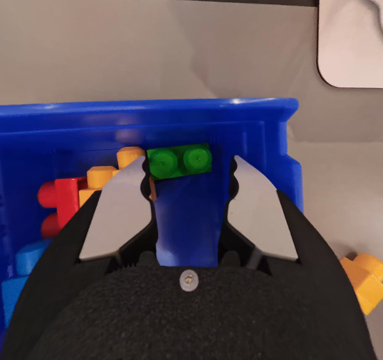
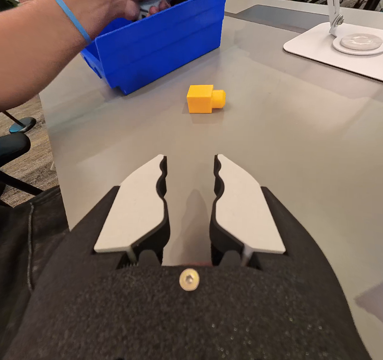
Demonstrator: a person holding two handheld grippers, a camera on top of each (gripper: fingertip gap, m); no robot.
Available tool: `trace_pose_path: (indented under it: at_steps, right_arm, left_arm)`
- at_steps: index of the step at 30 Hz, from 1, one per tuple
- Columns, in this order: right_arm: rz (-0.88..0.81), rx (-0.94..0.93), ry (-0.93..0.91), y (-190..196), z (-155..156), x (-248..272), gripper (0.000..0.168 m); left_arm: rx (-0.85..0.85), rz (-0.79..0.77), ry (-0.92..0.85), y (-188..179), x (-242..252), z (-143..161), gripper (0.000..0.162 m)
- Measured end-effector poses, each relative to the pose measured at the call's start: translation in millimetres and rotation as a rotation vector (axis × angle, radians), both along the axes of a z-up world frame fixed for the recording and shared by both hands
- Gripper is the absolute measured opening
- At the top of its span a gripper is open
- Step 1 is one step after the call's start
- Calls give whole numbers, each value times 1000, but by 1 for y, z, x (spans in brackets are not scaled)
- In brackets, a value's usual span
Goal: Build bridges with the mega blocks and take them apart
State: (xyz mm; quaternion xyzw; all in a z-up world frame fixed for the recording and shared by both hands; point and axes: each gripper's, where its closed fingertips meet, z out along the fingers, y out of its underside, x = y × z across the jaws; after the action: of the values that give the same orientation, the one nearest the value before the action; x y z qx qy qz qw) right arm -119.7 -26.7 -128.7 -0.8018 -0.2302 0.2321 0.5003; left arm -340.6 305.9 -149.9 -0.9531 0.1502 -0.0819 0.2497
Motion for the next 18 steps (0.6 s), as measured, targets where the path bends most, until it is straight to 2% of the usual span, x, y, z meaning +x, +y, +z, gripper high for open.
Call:
trace_pose_path:
  at_steps: [2, 3, 5, 10, 13, 18]
  right_arm:
    - [-4, 2, 0, 0, 1, 2, 43]
    - [-6, 2, -2, 0, 1, 3, 43]
    - [-6, -4, -4, 0, 0, 3, 43]
    - [-10, -6, -12, -1, -1, 6, 42]
    - [-18, -8, -6, -1, 0, 8, 42]
    - [-21, -6, -4, 0, 1, 10, 42]
  left_arm:
    - [0, 3, 31, 4, -1, -7, 73]
    - [-2, 3, 60, 6, -4, -10, 66]
    - [-4, 4, 96, 8, -9, -16, 64]
    - [-13, -60, 78, 0, -10, -10, 64]
    - [29, -101, 35, -10, -16, 21, 63]
    - [190, -201, 21, -46, -19, 102, 63]
